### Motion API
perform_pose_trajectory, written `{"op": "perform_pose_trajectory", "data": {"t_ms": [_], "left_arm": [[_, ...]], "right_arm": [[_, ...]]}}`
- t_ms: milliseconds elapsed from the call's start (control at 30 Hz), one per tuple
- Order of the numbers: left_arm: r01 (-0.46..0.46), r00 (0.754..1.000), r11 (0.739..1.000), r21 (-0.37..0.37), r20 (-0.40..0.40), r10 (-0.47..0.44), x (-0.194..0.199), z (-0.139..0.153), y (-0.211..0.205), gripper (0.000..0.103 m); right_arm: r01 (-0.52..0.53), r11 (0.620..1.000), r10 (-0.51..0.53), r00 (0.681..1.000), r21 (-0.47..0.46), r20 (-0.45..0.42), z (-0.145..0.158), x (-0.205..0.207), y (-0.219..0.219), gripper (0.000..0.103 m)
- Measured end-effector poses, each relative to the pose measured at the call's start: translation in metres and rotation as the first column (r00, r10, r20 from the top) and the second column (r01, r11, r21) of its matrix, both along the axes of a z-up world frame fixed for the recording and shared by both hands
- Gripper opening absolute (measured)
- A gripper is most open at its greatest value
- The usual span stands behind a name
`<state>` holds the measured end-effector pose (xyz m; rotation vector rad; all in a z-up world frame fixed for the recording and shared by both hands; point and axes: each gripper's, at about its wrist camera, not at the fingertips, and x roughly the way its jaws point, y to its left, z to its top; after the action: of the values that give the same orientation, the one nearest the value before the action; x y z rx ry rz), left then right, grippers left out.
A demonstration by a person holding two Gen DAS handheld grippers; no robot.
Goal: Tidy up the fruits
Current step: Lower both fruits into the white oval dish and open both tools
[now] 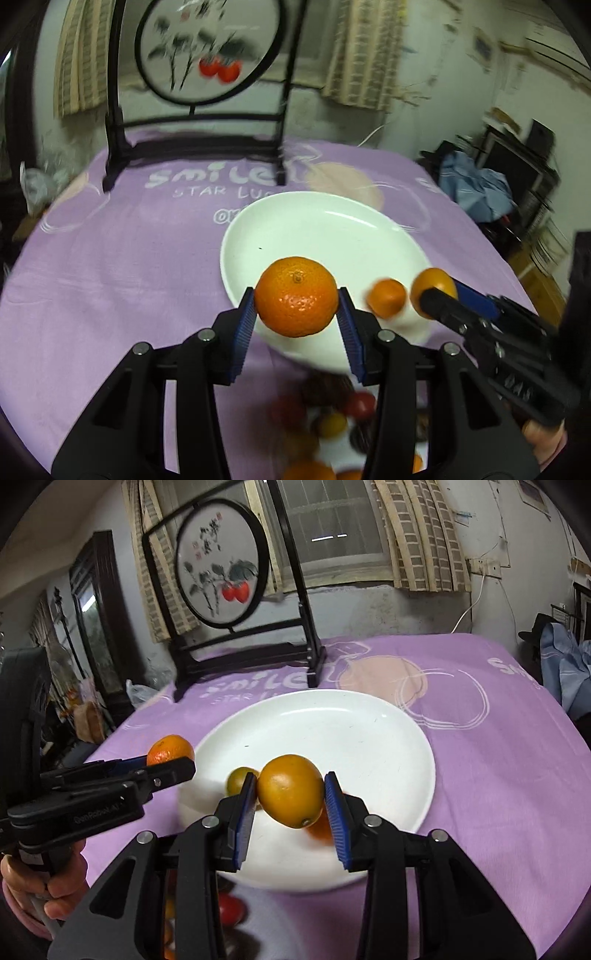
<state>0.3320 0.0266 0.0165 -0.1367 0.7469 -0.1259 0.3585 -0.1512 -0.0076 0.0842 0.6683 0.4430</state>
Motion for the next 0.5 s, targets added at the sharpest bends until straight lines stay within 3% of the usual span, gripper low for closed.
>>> {"op": "perform_pose_trajectory", "data": {"t_ms": [267, 367, 400, 500], "left_arm": [[-0.002, 0.993, 0.999, 0.05, -0.115, 0.008, 0.041, -0.036, 0.002, 0.045], [0.003, 0.992, 0.999, 0.054, -0.128, 0.004, 0.044, -0.04, 0.002, 0.045], [0.003, 0.992, 0.999, 0.054, -0.128, 0.004, 0.043, -0.04, 0.003, 0.049], [-0.003, 0.996, 0.998, 0.059, -0.084, 0.008, 0.029, -0.025, 0.003, 0.076]], "right_arm": [[-0.009, 1.0, 0.008, 0.999, -0.023, -0.047, -0.013, 0.02, 0.006, 0.038], [-0.01, 1.0, 0.01, 0.999, 0.0, -0.034, -0.002, 0.008, 0.001, 0.046], [-0.011, 1.0, 0.011, 1.0, 0.01, -0.022, 0.003, 0.003, 0.0, 0.05], [-0.023, 0.999, 0.023, 1.0, 0.028, 0.006, 0.015, -0.015, -0.007, 0.054]]}}
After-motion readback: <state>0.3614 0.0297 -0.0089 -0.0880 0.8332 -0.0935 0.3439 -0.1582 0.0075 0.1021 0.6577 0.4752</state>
